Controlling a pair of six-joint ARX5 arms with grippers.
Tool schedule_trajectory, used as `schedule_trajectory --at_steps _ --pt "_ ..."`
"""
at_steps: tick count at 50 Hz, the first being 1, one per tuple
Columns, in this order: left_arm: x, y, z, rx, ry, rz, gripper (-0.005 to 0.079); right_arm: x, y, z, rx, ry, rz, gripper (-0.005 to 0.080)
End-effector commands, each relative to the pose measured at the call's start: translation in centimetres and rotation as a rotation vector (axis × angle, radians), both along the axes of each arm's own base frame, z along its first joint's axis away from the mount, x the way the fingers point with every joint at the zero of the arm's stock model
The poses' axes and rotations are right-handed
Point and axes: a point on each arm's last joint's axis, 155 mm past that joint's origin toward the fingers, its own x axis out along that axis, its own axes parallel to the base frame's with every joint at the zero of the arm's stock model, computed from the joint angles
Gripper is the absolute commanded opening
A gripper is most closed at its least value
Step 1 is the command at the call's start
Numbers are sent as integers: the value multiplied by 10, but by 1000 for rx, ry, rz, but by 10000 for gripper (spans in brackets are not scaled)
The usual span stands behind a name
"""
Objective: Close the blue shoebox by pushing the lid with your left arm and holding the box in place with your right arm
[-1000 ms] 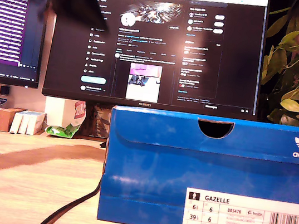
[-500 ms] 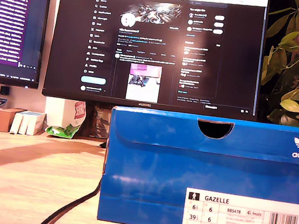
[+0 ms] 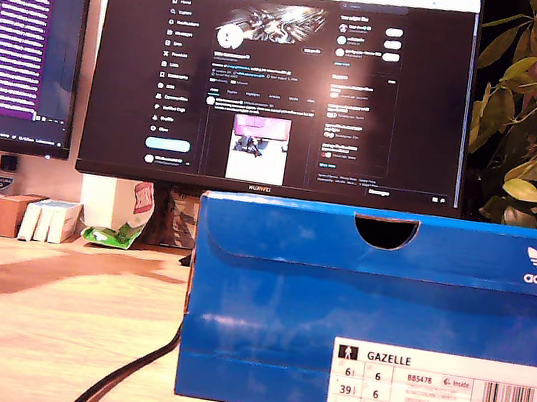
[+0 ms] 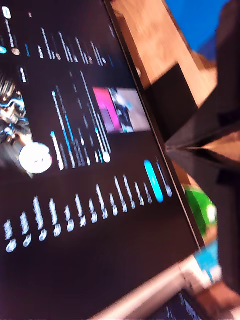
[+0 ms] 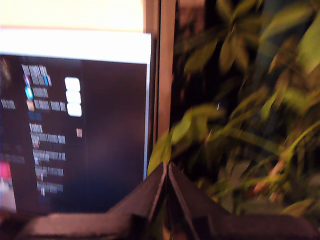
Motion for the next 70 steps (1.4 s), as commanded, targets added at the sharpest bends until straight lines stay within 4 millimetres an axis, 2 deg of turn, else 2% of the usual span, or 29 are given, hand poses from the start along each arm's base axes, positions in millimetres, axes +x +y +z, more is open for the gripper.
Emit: schedule_trajectory --at_steps 1,11,16,26,31,38,44,56,70 --pt "-7 12 7 5 -27 21 -14 -4 -4 -18 -2 21 -12 -10" --pt "-27 41 10 1 -54 80 -14 -19 -8 -31 -2 13 -34 -10" --pt "-41 47 12 -4 -80 91 -14 -27 -8 -35 -1 7 -33 -10" --pt "-64 58 3 -24 -101 124 -14 -47 -12 -32 1 -24 -55 -10" --pt "-77 58 -9 -38 -104 129 -14 -58 -13 -37 2 -30 -59 -10" --pt "-94 58 -29 -55 -112 133 -14 -72 -14 -56 2 -22 -59 -10" --pt "-107 58 -49 -72 -110 137 -14 -81 -13 -77 1 -6 -57 -10" --pt "-129 57 -76 -89 -140 136 -14 -93 -14 -104 3 -33 -57 -10" --pt "-153 56 -128 -134 -113 151 -14 -108 -14 -129 2 -9 -59 -7"
